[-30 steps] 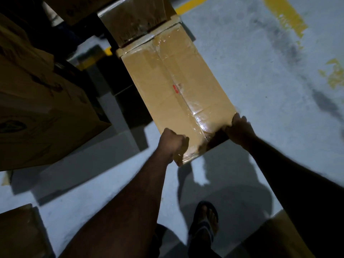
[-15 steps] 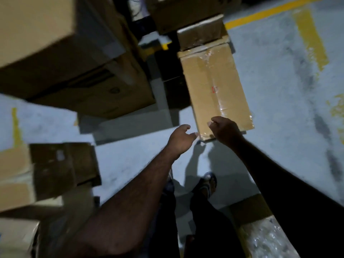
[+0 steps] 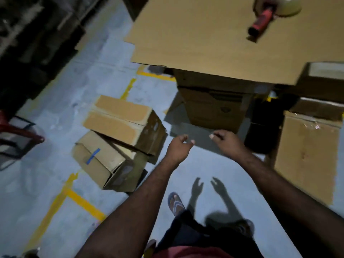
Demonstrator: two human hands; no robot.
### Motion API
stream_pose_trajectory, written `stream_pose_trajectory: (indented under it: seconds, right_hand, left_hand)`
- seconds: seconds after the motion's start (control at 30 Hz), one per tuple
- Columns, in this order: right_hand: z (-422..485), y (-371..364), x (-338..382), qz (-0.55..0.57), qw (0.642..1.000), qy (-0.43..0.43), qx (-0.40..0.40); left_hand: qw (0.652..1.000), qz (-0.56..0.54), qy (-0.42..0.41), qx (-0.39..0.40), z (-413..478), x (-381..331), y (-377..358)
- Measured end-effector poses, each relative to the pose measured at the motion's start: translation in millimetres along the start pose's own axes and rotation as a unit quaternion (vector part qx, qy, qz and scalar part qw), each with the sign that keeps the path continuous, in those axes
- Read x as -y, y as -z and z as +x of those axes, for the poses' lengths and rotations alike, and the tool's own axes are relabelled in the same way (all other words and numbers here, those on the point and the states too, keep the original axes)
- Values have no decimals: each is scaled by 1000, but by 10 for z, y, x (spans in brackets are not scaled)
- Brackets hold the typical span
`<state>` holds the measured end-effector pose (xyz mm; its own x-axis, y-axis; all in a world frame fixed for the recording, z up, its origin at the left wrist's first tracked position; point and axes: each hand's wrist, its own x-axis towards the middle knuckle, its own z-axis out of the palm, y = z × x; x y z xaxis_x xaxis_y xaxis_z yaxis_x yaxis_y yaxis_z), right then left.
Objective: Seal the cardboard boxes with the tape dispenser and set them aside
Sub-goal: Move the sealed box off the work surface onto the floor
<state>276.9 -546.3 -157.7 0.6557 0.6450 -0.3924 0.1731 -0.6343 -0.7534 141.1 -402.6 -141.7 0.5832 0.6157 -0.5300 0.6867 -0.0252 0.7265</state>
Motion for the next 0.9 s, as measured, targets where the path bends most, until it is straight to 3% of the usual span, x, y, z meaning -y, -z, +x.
stream_pose_trajectory:
  seconds: [0.4, 0.67, 0.9]
  right_hand:
    - [871, -1729, 2219, -128, 977, 127, 115]
    - [1615, -2336, 2675, -202, 957, 114, 175]
    - [2815, -2678, 2721, -280, 937, 72, 198]
  left_hand:
    - [969, -152, 89, -171, 128, 1023, 2352]
    - [934, -226, 160, -225, 672, 1430, 2795]
    - [903, -235, 248, -259, 1373, 1601, 2809]
